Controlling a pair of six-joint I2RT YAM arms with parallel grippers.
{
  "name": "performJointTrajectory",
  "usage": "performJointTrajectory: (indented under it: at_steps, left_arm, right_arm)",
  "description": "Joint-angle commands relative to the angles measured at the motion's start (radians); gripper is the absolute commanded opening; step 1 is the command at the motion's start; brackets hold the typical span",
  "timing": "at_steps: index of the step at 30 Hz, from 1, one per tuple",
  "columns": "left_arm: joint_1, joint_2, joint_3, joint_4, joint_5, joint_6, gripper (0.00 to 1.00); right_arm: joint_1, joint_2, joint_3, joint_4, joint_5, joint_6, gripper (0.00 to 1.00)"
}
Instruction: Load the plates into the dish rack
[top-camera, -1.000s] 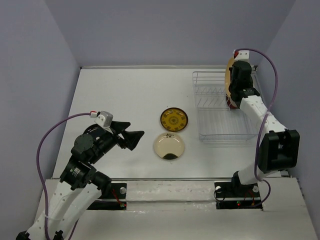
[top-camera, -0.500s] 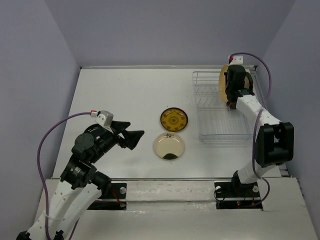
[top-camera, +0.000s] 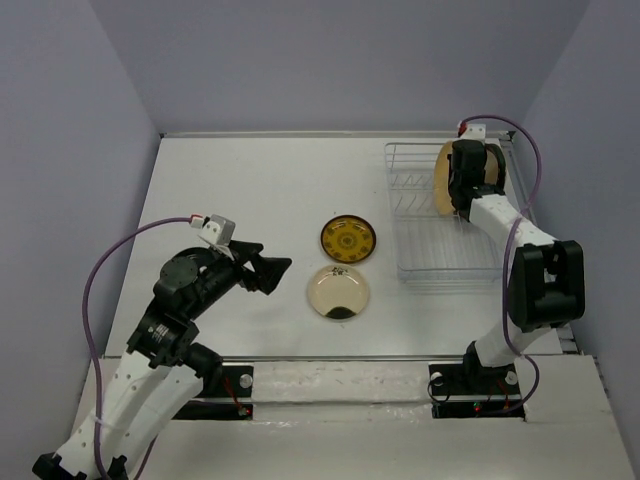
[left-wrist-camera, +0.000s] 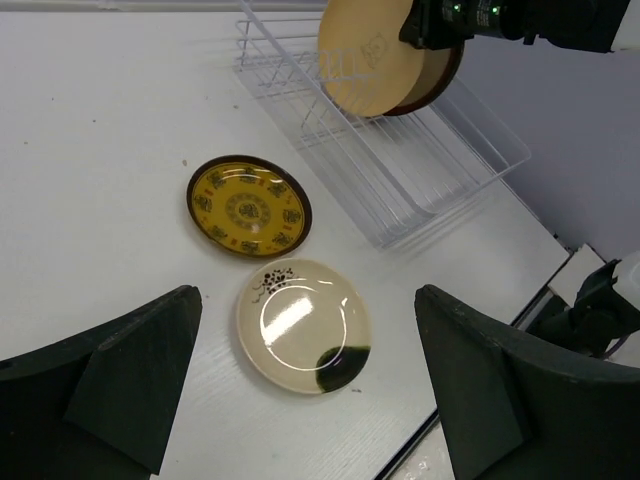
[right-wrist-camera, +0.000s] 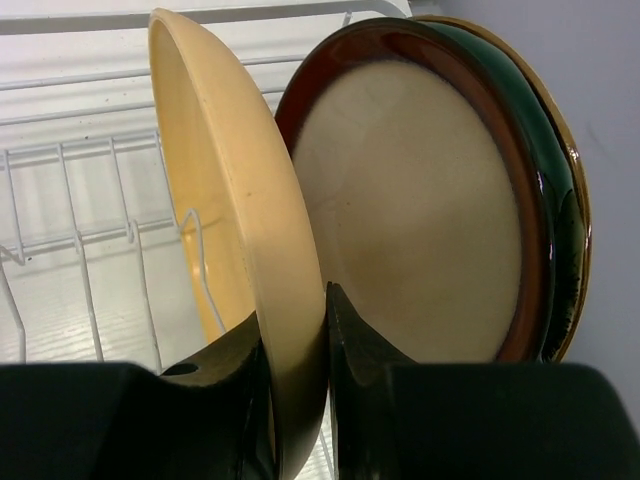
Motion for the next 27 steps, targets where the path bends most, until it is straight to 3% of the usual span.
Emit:
performJointTrajectory:
  at_steps: [1, 2, 3, 6, 8, 11, 17, 20, 24, 27]
  left_arm:
    - [0.008, 0.040, 0.006, 0.011, -0.043, 0.007, 0.99]
    - [0.010, 0.063, 0.011, 0.002, -0.052, 0.002, 0.99]
    - [0.010, 0.075, 0.014, -0.001, -0.054, 0.001, 0.99]
    - [0.008, 0.129, 0.023, -0.005, -0.058, -0.021, 0.99]
    - [0.008, 0.160, 0.023, 0.004, -0.064, -0.040, 0.99]
    - [0.007, 0.190, 0.007, 0.059, -0.081, -0.109, 0.99]
    - [-0.007, 0.371, -0.026, 0.226, -0.136, -0.206, 0.99]
    - [-0.062, 0.469, -0.027, 0.287, -0.230, -0.228, 0.99]
    - [-0.120, 0.726, 0.037, 0.369, -0.314, -0.211, 0.99]
    - [-0.127, 0.879, 0.130, 0.393, -0.359, -0.180, 0.92]
  right_arm:
    - [-0.006, 0.032, -0.030, -0.018, -0.042, 0.130, 0.31]
    - [-0.006, 0.022, -0.020, -0.027, -0.018, 0.159, 0.49]
    - [-0.006, 0.012, -0.014, -0.045, -0.013, 0.171, 0.57]
    - [-0.006, -0.037, 0.035, -0.114, -0.011, 0.219, 0.78]
    - [-0.006, -0.081, 0.071, -0.150, -0.036, 0.251, 0.85]
    - [-0.006, -0.154, 0.088, -0.208, -0.076, 0.306, 0.88]
    - [-0.006, -0.385, -0.062, -0.196, -0.268, 0.438, 0.88]
    - [-0.006, -0.484, -0.156, -0.130, -0.362, 0.496, 0.89]
    - [-0.006, -0.632, -0.289, -0.070, -0.526, 0.542, 0.89]
    - [-0.006, -0.747, -0.377, -0.052, -0.609, 0.576, 0.83]
